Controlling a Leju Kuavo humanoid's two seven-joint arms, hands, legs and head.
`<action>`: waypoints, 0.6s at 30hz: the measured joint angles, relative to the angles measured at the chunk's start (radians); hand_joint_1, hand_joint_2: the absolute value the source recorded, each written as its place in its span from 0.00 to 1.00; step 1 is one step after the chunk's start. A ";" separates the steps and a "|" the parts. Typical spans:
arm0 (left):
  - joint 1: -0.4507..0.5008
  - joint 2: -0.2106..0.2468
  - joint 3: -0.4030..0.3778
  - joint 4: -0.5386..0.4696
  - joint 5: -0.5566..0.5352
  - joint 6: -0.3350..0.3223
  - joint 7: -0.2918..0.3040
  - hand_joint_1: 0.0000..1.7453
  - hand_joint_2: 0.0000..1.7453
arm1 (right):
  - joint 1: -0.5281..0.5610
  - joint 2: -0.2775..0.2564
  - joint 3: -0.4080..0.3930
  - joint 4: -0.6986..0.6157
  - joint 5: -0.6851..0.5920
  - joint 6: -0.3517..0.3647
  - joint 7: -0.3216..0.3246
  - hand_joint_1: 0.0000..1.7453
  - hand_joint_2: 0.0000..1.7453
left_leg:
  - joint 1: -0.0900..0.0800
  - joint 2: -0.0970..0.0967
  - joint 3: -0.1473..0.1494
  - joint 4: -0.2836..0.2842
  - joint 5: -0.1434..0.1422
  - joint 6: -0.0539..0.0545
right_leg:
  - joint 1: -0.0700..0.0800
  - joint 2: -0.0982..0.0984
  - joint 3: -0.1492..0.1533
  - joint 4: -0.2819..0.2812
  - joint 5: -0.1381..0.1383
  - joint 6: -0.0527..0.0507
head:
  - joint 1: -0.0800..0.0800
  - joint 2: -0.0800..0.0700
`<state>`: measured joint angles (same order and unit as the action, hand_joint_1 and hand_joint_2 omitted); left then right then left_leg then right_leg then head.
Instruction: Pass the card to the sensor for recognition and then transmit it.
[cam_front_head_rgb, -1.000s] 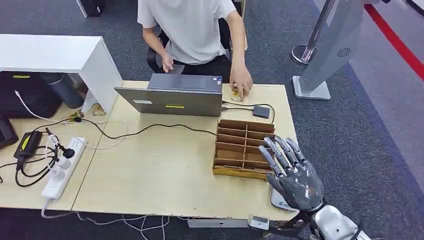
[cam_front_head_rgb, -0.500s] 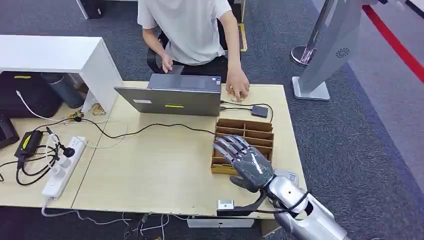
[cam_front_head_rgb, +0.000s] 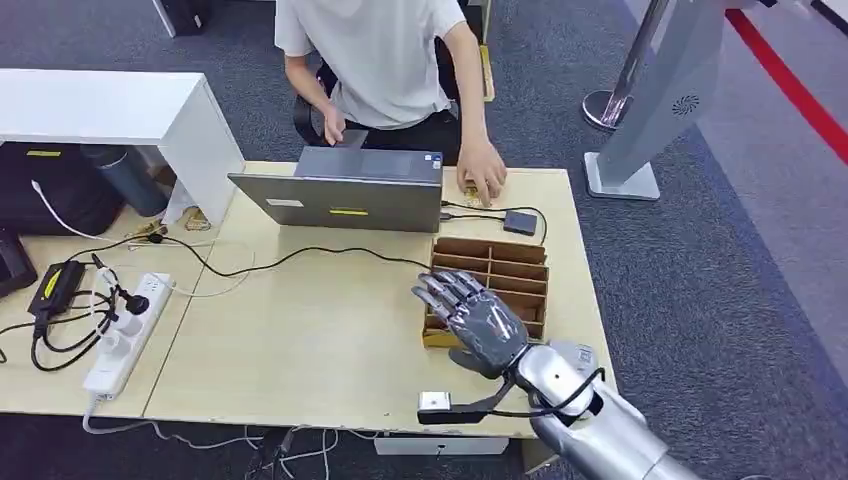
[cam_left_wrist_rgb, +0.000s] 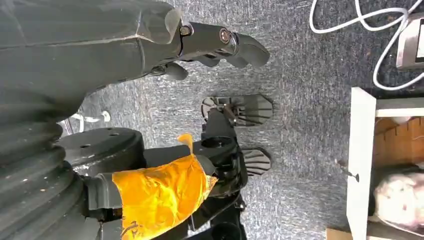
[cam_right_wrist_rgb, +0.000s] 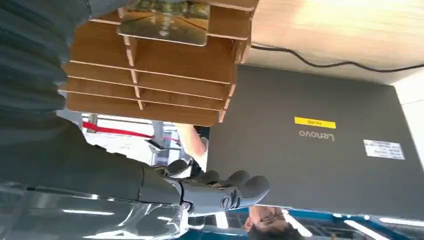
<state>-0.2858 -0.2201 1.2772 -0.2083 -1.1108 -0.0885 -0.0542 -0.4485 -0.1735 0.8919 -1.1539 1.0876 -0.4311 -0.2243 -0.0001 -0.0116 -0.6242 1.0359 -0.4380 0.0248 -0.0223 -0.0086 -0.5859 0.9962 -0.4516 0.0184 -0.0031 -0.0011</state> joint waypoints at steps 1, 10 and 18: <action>0.000 0.000 -0.003 0.000 0.006 0.003 0.000 0.00 1.00 | -0.006 0.013 0.002 0.027 0.002 -0.015 0.003 0.00 1.00 | 0.000 0.000 0.000 0.000 0.000 0.000 | 0.000 0.000 0.000 0.000 0.000 0.000 | 0.000 0.000; 0.002 0.001 -0.036 0.000 0.056 0.006 0.010 0.00 1.00 | -0.040 0.066 0.006 0.144 0.008 -0.049 0.009 0.00 1.00 | 0.000 0.000 0.000 0.000 0.000 0.000 | 0.000 0.000 0.000 0.000 0.000 0.000 | 0.000 0.000; 0.022 0.017 -0.054 0.000 0.132 0.005 0.005 0.00 1.00 | 0.000 0.023 -0.023 0.079 0.018 -0.107 0.014 0.00 1.00 | 0.000 0.000 0.000 0.000 0.000 0.000 | 0.000 0.000 0.000 -0.001 0.000 0.000 | 0.000 0.000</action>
<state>-0.2640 -0.2033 1.2234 -0.2083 -0.9785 -0.0839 -0.0488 -0.4480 -0.1504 0.8693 -1.0751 1.1059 -0.5379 -0.2106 -0.0001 -0.0118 -0.6244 1.0361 -0.4385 0.0253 -0.0223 -0.0088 -0.5862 0.9957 -0.4520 0.0182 -0.0027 -0.0011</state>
